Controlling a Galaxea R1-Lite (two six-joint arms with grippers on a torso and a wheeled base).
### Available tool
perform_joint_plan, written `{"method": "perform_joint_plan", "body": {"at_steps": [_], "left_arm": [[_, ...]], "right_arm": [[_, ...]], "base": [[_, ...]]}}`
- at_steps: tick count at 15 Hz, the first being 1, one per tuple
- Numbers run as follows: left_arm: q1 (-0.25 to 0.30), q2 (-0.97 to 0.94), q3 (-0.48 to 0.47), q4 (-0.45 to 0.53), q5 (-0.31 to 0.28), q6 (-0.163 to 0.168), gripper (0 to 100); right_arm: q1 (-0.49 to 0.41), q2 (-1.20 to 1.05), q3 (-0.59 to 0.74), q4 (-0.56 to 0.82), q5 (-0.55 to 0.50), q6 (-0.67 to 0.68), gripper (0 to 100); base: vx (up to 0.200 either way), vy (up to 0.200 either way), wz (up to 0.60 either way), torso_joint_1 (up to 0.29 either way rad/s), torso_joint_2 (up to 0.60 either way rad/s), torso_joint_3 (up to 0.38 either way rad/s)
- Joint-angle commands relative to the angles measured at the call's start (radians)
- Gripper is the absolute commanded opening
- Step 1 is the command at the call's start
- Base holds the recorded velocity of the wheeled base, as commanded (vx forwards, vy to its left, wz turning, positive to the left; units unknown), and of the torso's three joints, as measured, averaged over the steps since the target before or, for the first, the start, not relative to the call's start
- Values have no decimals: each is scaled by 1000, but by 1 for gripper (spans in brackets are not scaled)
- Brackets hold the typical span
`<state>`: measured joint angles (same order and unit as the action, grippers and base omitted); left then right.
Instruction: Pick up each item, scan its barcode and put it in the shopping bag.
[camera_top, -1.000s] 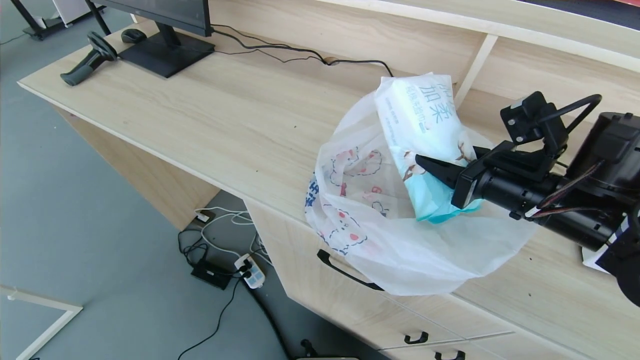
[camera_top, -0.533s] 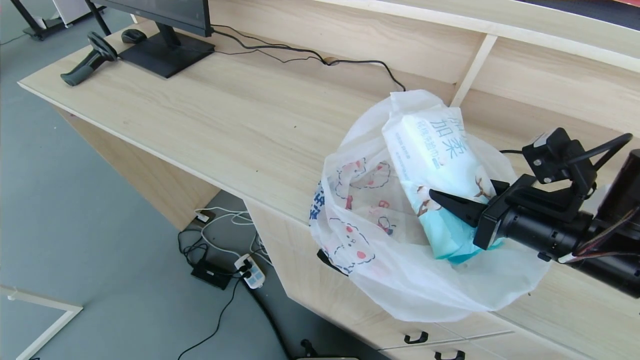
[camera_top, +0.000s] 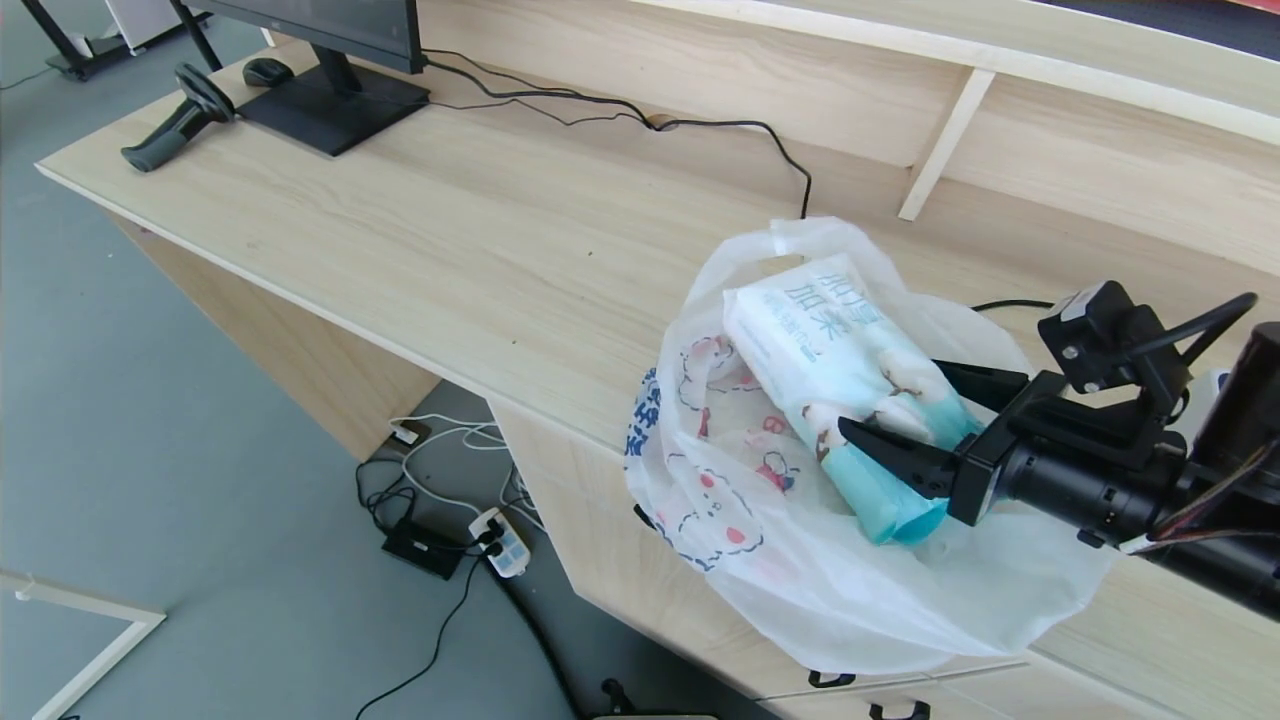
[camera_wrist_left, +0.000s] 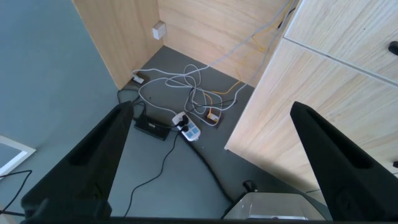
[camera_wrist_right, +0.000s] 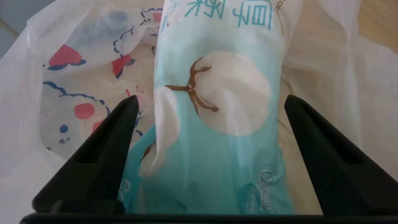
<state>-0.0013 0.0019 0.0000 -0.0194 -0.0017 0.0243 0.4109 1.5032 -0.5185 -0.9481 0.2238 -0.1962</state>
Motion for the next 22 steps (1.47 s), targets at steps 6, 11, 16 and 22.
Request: {"method": "perform_joint_plan", "body": {"at_steps": [6, 11, 16, 22], "left_arm": [[0, 0, 0, -1, 0, -1, 100], [0, 0, 0, -1, 2, -1, 100], [0, 0, 0, -1, 0, 0, 100], [0, 0, 0, -1, 0, 0, 100]], "right_arm": [[3, 89, -52, -5, 0, 0, 100], [66, 224, -236, -8, -1, -2, 100], [72, 184, -212, -227, 11, 119, 100], [31, -14, -87, -285, 8, 144, 100]], "base": [[0, 0, 0, 0, 0, 0], [0, 0, 0, 0, 0, 0], [0, 0, 0, 0, 0, 0], [0, 0, 0, 0, 0, 0]]}}
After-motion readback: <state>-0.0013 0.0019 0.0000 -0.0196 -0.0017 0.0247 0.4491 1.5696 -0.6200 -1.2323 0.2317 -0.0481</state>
